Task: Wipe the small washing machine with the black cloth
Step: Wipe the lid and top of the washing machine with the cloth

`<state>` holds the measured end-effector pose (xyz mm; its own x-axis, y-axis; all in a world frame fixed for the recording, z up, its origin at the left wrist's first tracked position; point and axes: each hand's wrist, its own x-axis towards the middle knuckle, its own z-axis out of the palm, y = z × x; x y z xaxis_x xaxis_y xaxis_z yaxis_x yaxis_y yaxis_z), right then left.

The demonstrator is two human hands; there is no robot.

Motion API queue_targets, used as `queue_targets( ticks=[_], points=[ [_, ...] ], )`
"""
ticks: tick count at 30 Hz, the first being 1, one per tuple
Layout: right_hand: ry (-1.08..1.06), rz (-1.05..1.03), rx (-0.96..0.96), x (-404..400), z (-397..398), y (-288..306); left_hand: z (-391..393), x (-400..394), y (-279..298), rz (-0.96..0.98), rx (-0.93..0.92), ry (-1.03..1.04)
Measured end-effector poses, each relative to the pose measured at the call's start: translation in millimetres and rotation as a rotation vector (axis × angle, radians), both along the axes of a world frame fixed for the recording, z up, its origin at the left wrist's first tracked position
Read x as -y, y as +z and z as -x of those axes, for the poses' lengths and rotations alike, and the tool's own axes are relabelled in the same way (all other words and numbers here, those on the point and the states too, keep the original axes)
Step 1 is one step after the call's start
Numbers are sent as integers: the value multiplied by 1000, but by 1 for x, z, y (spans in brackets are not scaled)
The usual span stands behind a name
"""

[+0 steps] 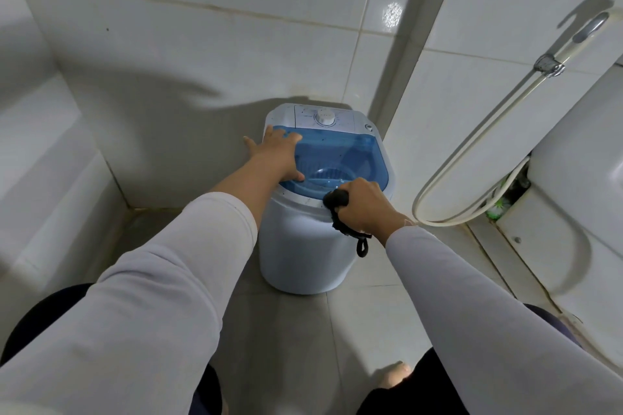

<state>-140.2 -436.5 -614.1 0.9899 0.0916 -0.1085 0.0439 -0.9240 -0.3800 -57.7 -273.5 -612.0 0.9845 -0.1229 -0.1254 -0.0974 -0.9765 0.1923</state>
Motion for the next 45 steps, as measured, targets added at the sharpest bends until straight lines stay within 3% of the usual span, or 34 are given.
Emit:
queue_targets(
  ticks=[13, 21, 26, 31, 36, 39, 45],
  points=[
    [124, 85, 20, -62, -10, 0, -2, -7, -4, 80, 5, -9],
    [177, 111, 20, -69, -11, 5, -6, -13, -7, 104, -14, 2],
    [316, 165, -70, -58, -11, 14, -2, -13, -12, 152, -3, 60],
    [316, 210, -191, -25, -34, 48, 9, -19, -28, 381, 42, 215],
    [316, 251, -118, -4, -62, 83, 36, -19, -44, 682, 158, 390],
    [373, 282, -50, -12, -74, 92, 54, -12, -54, 846, 141, 458],
    [599, 343, -9, -46, -84, 79, 77, 6, -67, 952, 21, 575]
  ],
)
